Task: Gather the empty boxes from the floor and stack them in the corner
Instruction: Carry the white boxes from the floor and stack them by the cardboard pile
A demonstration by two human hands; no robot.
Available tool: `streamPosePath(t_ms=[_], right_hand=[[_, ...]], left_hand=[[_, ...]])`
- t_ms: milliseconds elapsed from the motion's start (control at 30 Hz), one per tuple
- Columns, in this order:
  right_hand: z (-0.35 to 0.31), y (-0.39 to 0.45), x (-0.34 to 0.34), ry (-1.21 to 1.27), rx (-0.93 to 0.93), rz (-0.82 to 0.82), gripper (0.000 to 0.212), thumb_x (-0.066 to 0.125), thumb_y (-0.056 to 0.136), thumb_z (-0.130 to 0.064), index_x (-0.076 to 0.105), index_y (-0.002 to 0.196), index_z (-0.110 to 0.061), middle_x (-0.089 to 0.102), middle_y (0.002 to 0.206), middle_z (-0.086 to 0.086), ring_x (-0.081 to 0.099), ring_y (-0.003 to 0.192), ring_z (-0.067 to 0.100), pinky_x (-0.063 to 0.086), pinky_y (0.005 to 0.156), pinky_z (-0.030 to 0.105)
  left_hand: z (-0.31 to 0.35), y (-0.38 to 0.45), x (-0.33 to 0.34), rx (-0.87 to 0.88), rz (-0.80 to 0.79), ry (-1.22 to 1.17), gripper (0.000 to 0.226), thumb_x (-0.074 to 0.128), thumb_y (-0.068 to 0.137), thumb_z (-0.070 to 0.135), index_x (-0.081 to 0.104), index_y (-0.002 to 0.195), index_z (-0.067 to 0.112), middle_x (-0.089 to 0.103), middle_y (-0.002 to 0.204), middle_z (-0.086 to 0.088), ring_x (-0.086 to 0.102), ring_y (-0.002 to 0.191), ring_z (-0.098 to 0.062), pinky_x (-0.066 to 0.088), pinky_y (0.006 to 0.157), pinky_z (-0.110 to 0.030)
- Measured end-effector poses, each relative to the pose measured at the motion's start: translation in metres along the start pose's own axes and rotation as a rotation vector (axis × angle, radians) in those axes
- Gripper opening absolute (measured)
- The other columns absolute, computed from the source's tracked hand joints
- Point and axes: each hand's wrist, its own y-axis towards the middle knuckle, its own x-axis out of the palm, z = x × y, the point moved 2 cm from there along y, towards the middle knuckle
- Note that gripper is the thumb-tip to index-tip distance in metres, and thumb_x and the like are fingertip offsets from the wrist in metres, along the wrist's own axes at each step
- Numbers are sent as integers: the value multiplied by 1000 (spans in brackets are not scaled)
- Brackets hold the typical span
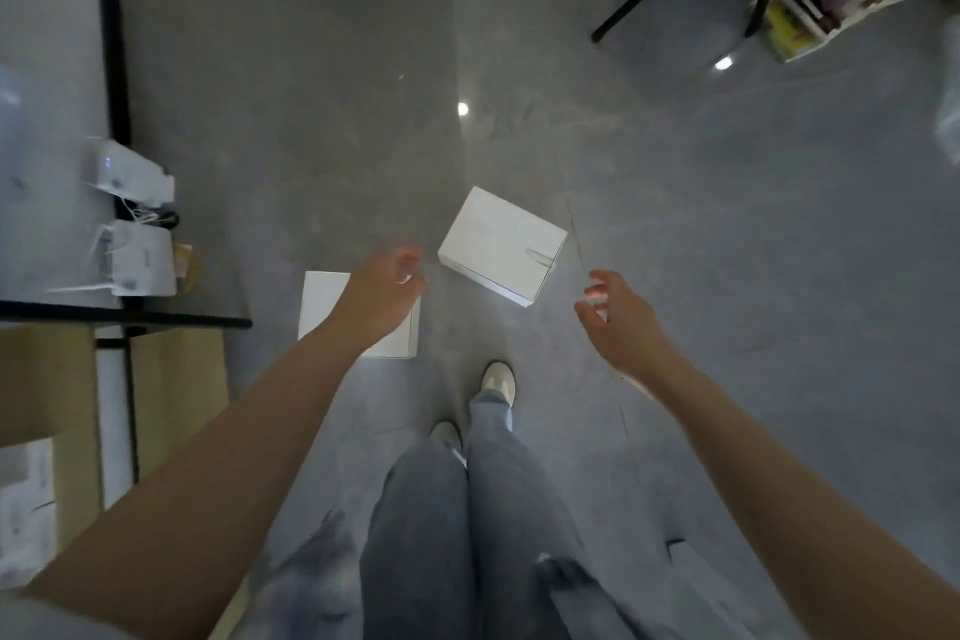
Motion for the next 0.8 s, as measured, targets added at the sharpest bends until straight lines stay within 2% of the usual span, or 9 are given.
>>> streamPosePath(t_ms=[167,300,400,533,633,733,800], right_hand=[[31,88,26,39,105,4,46,53,96,-25,41,137,-9,60,128,10,59,112,29,42,100,35],[67,160,68,104,224,17,48,50,98,-27,39,139,-7,57,131,11,56,118,29,38,100,34],[110,226,118,211,371,38,50,49,98,-31,38,141,-7,56,134,11,51,123,29,36,100,32],[163,301,177,381,523,75,54,48,97,-36,38,142,-7,54,127,10,52,118,30,40,103,39],[210,360,225,473,613,120,61,51,93,-44,37,141,-10,49,137,15,51,120,33,44,102,52],[236,400,261,544,655,124,68,50,93,-47,27,146,-10,38,147,14,45,127,34,42,103,54],[244,419,278,646,688,125,68,52,94,-46,26,145,-9,42,136,11,48,118,31,46,97,51]], left_hand=[[-19,99,34,-94,-30,2,25,62,90,11,63,115,10,66,115,-11,63,106,-30,49,93,-41],[-52,175,72,-109,-16,-41,14,59,91,11,62,103,17,65,108,-5,60,99,-23,46,89,-34],[-97,247,114,-160,-15,-111,28,60,92,15,61,121,13,63,118,-4,56,99,-17,41,83,-26],[-149,333,162,-208,-9,-107,38,59,93,15,55,130,8,58,125,-8,56,116,-28,43,96,-35],[-189,396,200,-208,-22,-30,49,61,92,18,48,137,4,52,140,-12,51,126,-28,40,104,-35],[-223,446,230,-215,-55,-18,57,62,93,23,42,143,3,46,147,-12,46,132,-27,34,105,-30],[-237,470,244,-211,-91,-51,63,63,93,27,39,146,4,43,150,-10,44,135,-25,32,106,-29]])
